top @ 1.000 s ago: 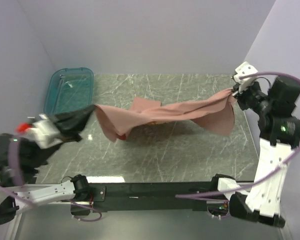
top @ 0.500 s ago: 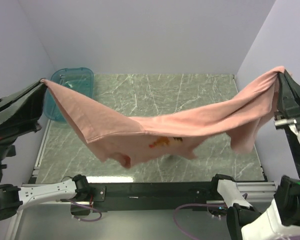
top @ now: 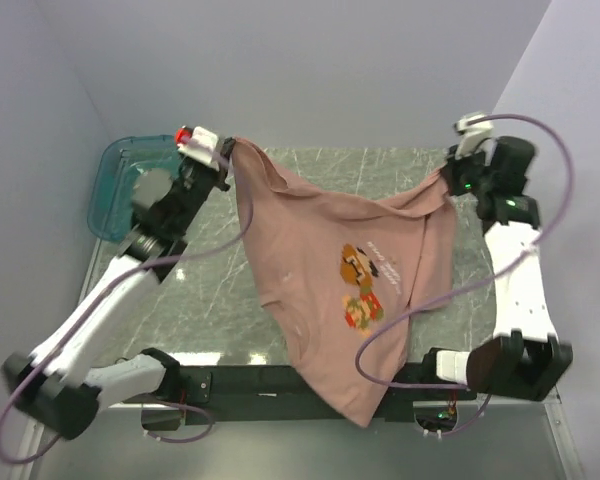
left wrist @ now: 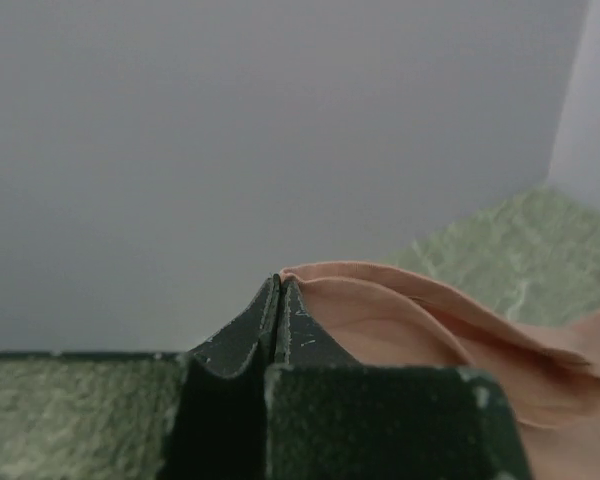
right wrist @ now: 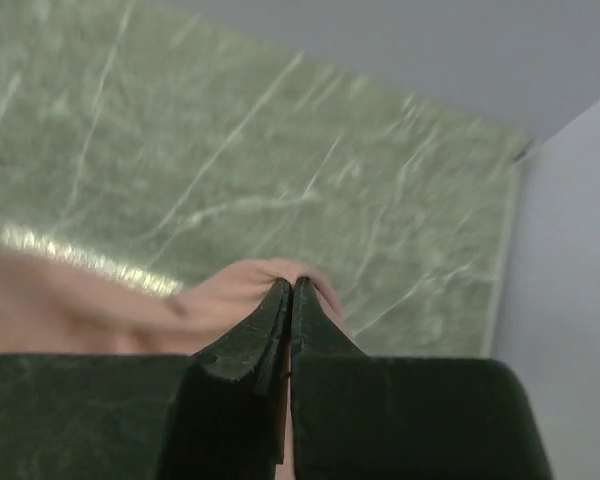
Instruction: Fold and stack the t-shirts
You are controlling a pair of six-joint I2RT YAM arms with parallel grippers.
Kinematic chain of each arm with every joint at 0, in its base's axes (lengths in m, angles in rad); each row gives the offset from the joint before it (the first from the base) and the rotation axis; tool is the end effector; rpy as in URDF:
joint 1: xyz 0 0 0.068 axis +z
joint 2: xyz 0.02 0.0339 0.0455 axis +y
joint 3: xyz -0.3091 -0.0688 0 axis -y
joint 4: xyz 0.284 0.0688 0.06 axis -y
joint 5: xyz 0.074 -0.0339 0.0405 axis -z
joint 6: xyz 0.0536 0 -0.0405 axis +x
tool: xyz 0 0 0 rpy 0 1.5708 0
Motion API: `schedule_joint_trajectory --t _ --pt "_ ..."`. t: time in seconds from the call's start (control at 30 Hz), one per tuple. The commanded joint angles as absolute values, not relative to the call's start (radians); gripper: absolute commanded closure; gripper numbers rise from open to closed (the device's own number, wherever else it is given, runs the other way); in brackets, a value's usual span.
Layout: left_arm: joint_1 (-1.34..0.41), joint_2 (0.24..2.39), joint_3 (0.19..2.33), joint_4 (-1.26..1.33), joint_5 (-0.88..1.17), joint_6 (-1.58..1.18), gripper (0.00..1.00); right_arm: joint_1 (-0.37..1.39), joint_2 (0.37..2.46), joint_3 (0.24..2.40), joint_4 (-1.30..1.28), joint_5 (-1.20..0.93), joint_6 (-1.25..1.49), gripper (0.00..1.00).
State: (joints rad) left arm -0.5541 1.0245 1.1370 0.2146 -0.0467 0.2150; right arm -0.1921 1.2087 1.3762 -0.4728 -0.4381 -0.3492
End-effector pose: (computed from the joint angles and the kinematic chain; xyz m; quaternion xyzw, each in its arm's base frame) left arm 0.2187 -0.1324 0.5101 0.2009 0.5470 -0.1237 0.8032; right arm 0.2963 -0.0345 0.4722 -0.1899 0.7746 0.0145 0.6031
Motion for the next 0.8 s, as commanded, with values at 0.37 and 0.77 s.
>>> schedule_joint_trajectory --t 0.37,0.77 --pt "-0.181 1.877 1.36 0.381 0.295 -0.272 0.99 -0.015 1.811 1.543 -0.236 -0.219 -0.291 1.0" --pt "-0.172 2.092 1.807 0.212 0.043 -0.512 0.89 0.052 2.106 2.029 -0.241 0.206 -0.003 0.47"
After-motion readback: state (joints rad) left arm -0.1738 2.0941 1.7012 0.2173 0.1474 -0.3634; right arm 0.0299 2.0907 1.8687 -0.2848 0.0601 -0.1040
